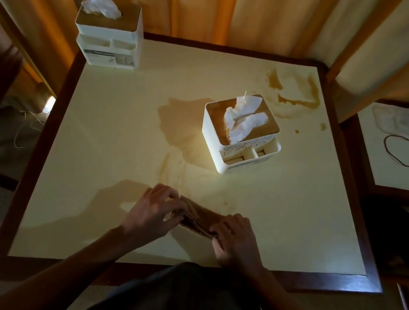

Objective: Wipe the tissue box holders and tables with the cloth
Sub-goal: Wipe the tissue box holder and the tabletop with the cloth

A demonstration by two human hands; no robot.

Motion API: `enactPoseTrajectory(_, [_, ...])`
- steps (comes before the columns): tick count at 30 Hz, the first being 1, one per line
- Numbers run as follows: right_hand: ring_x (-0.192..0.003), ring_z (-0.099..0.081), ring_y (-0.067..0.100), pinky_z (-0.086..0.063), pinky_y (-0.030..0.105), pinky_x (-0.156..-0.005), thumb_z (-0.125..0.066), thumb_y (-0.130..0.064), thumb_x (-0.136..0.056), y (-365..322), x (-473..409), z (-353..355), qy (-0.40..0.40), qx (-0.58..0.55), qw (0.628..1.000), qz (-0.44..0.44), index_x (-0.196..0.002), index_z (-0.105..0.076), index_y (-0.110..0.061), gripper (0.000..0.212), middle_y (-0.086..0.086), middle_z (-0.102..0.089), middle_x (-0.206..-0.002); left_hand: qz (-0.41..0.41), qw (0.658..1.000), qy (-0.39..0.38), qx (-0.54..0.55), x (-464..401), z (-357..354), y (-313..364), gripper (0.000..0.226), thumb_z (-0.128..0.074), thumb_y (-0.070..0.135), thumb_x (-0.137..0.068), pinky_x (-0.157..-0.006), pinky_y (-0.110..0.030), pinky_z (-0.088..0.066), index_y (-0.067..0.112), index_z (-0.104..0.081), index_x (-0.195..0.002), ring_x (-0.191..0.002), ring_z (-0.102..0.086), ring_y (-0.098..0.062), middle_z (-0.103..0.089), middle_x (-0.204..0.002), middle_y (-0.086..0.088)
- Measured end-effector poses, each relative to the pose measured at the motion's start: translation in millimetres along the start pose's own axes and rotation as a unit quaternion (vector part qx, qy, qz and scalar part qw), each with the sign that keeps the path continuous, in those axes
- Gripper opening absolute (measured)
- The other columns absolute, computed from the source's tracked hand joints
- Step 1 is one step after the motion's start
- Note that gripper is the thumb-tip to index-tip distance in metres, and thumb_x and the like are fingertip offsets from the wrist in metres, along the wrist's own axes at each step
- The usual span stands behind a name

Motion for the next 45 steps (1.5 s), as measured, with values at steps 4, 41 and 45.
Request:
enactPoseTrajectory(4, [-0.079,-0.049,0.025,-0.035,0.033,-0.068,-0.061,-0.013,-0.072,0.9,4.8,-6.0,-0.031,0.023,0.999,0.006,-0.084,-0.070,-0.012,0.015,0.007,-0.060,-0.084,-0.007,0.998,-0.032,-0.045,17.5,-5.4,0.0,0.016,-0.059,0.033,-0.081,-0.069,-0.038,-0.050,0.025,-0.068,-0.091,-0.092,-0.054,-0.022,-0.061,-0.097,-0.001])
enactPoseTrajectory(41, [-0.079,-0.065,0.025,-0.053,0.030,-0.066,-0.062,0.001,-0.083,6.4,-38.6,45.3,0.054,-0.756,0.389,-0.523,-0.125,-0.058,0.010,0.043,0.026,-0.062,-0.108,0.262,0.923,-0.071,0.273,-116.1,4.9,56.1,0.032,-0.080,0.021,-0.079,-0.065,-0.022,-0.052,0.026,-0.062,-0.105,-0.086,-0.066,-0.017,-0.070,-0.093,0.003])
enactPoseTrajectory(45, [-0.078,-0.066,0.028,-0.052,0.032,-0.067,-0.051,0.006,-0.092,27.6,-42.1,62.2,0.079,-0.721,0.404,-0.557,-0.119,-0.061,0.008,0.029,0.025,-0.069,-0.099,0.151,0.985,0.075,0.044,-144.0,25.2,58.4,0.072,-0.082,0.038,-0.072,-0.087,-0.034,-0.044,0.023,-0.046,-0.133,-0.116,-0.049,-0.024,-0.053,-0.129,-0.003])
Point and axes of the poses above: each hand's wrist, its own x-axis away from the middle knuckle, its own z-axis out of the back of the hand, y = z × x, the point moved 3 cm from there along -x, towards the middle knuckle
